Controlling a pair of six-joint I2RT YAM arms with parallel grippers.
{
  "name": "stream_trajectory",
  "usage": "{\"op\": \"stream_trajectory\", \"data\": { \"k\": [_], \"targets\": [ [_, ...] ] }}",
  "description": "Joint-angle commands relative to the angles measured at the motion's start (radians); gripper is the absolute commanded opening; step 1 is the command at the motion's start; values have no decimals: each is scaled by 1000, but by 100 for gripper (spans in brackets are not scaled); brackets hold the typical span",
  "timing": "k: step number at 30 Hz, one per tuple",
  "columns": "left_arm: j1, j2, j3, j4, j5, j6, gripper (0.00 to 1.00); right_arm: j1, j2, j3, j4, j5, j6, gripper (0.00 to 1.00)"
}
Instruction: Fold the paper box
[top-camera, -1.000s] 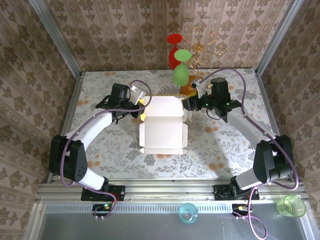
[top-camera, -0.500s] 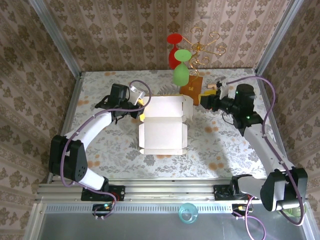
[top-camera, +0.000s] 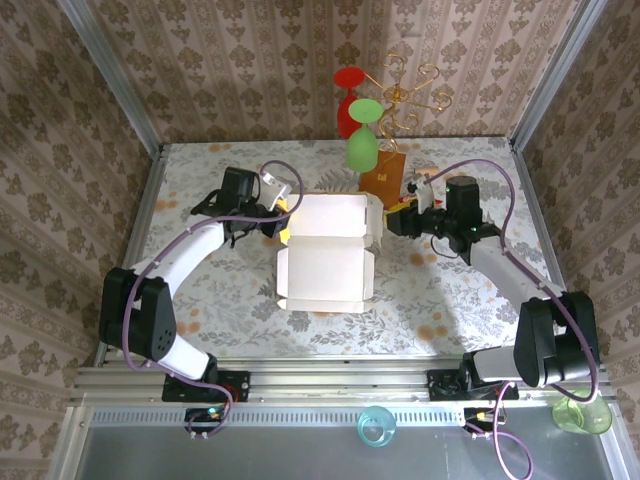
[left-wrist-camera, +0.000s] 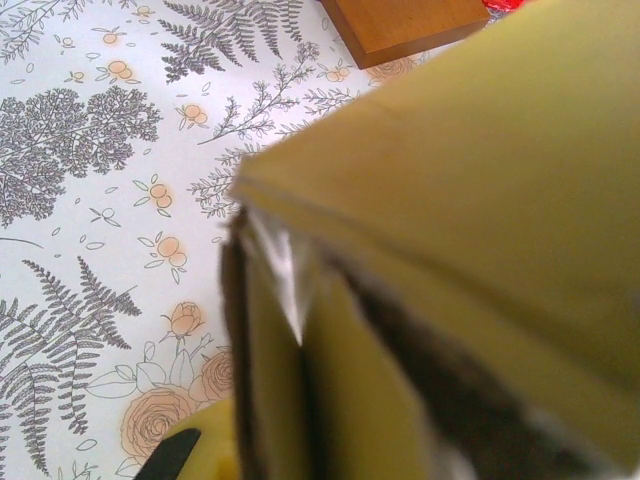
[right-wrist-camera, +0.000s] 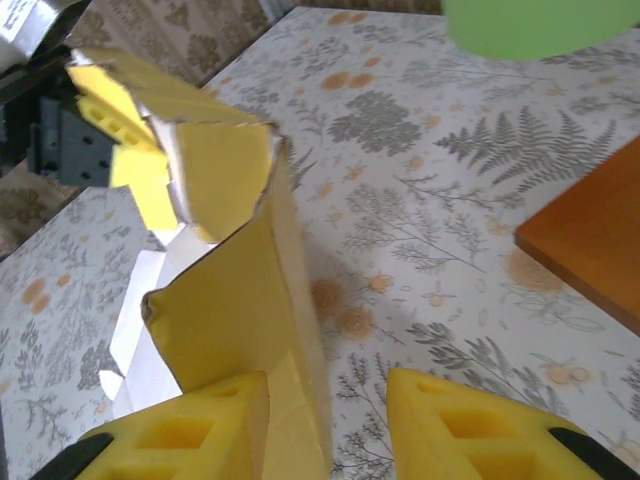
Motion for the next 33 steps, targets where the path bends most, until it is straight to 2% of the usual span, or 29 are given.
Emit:
{"op": "stream_trajectory", "data": {
  "k": [1,9,15,20,25,29,33],
  "targets": [
    [7,9,13,41,4,26,0,29,23,29,-10,-12,-58,37],
    [1,16,-116,208,-53,31,0,103,129,-7,85,150,-72,39],
    [-5,36,-183,277,-119,47,0,118,191,38,99,209,-41,40],
    [-7,60,-160,258,-131,33,0,136,252,140,-31,191,-30,39],
    [-30,87,-114,149,-161,10,0,153,274,182,-88,215,5,39],
    [-70,78,-130,108,-207,-32,0,180,277,159,-68,254,75,40],
    [-108,42,-209,141,-252,-84,0,214,238,44,72,313,145,39]
  ]
}}
